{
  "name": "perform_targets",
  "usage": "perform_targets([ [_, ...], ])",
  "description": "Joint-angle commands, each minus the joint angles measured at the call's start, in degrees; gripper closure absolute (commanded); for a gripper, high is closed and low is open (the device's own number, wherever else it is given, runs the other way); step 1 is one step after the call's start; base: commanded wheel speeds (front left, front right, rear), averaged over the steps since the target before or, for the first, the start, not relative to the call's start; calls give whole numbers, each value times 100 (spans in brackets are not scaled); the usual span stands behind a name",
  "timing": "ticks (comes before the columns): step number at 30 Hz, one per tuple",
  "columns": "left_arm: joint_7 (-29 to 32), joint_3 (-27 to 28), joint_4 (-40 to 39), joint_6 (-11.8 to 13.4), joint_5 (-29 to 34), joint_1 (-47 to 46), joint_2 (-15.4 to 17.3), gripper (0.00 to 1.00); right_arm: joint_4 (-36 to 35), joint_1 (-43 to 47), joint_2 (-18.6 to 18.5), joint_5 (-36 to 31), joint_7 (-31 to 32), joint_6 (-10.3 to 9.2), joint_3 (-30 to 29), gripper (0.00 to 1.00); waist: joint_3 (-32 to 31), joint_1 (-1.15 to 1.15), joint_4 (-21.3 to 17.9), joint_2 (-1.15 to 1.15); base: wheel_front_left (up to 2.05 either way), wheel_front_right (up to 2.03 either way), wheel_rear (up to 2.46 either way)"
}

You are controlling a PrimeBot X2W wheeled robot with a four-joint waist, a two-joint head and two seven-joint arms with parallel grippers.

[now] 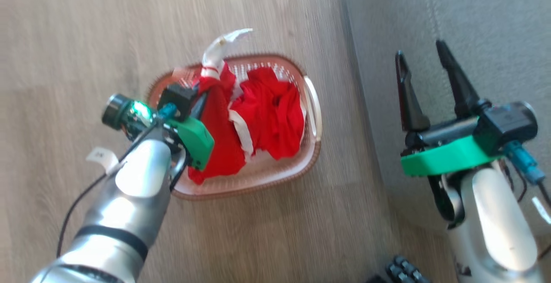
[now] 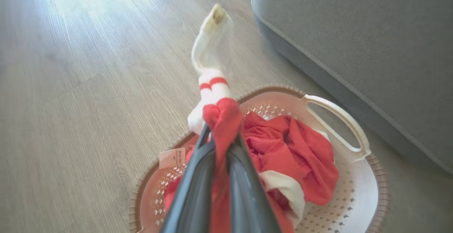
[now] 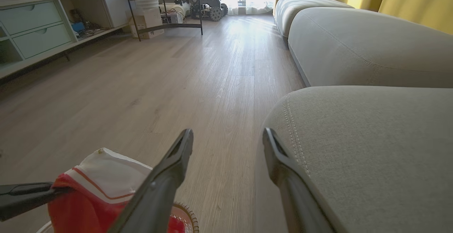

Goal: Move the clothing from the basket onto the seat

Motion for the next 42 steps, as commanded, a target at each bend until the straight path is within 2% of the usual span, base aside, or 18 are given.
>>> perform_targets([
  [1, -69, 66, -218, -19, -118, 146, 88, 100, -93, 192, 30, -30, -36, -2, 107, 0, -506, 0, 170, -1, 0, 0, 0],
  [11, 118, -218, -911, -61, -823, 758, 85, 100, 378, 790, 30, -45, -36, -2, 153, 0, -1739, 0, 403, -1, 0, 0, 0],
  [23, 918, -472, -1983, -71, -1377, 1097, 85, 100, 710, 1382, 30, 63, -36, -2, 393, 0, -3028, 0, 704, -1, 0, 0, 0],
  [35, 1507, -642, -3207, -35, -1647, 853, 84, 100, 894, 1445, 30, 204, -36, -2, 651, 0, -3550, 0, 869, -1, 0, 0, 0],
  [42, 1723, -831, -3638, 47, -1867, 731, 84, 100, 1037, 1228, 30, 200, -36, -2, 1045, 0, -3672, 0, 936, -1, 0, 0, 0],
])
